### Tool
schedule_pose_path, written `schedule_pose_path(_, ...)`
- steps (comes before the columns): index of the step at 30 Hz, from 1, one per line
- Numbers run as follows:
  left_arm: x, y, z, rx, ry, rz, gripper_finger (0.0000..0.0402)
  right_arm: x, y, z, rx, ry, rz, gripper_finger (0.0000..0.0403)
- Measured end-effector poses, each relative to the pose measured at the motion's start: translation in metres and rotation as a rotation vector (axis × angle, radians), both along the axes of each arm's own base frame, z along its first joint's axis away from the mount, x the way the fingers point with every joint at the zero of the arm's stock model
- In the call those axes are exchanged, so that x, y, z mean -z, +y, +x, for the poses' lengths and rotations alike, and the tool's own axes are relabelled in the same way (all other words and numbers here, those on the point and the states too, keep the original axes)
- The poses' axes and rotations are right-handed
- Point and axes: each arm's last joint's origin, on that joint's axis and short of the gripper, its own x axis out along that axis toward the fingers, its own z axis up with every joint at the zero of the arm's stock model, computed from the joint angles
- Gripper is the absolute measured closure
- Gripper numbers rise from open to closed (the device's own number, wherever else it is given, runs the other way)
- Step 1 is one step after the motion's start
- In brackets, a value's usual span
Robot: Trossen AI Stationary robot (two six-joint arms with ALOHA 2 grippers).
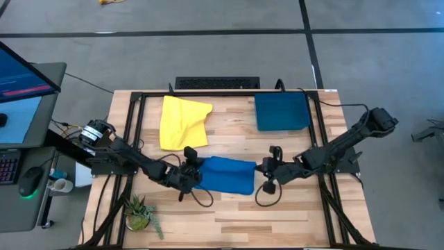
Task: Roll microfiber towels into tight, uniform cylinder then place into a basket
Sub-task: Roll the blue microfiber cloth
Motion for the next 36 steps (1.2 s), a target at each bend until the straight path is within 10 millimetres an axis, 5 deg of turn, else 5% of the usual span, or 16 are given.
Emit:
schedule_pose_path(13, 0.005, -0.003, -0.004, 0.020, 0.034, -0.104, 0.0401, 0.039, 0.008, 0.016, 0.001, 0.125, -0.010, 0.0396)
schedule_pose_path(23, 0.008, -0.007, -0.005, 0.079, 0.086, -0.240, 0.0388, 0.024, 0.021, 0.031, -0.047, 0.102, 0.034, 0.0396)
schedule_pose_path(36, 0.010, -0.006, -0.007, 0.025, 0.070, -0.310, 0.0304, 0.024, 0.036, 0.025, -0.095, 0.118, 0.061, 0.0396)
